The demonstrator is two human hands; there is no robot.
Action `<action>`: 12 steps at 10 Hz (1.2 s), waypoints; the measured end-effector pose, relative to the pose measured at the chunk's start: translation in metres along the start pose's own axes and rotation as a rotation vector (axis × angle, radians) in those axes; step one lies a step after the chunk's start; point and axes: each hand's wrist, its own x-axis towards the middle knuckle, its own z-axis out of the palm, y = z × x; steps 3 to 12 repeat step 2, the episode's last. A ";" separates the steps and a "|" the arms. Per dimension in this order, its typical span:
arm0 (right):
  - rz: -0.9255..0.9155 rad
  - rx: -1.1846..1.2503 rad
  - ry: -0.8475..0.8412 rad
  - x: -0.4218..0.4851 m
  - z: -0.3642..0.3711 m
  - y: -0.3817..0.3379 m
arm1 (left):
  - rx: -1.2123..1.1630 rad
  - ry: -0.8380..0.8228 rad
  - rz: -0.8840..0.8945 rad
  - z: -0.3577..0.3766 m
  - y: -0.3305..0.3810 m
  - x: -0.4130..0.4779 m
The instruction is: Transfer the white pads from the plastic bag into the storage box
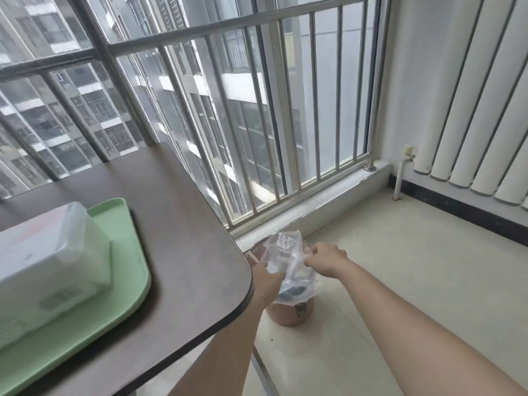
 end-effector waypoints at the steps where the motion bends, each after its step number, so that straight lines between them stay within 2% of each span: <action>1: -0.037 -0.020 0.055 -0.023 -0.023 -0.003 | 0.036 -0.076 0.087 -0.003 0.019 -0.025; 2: -0.030 -0.012 0.108 -0.055 -0.048 -0.004 | 0.051 -0.063 0.172 -0.006 0.038 -0.059; 12: -0.030 -0.012 0.108 -0.055 -0.048 -0.004 | 0.051 -0.063 0.172 -0.006 0.038 -0.059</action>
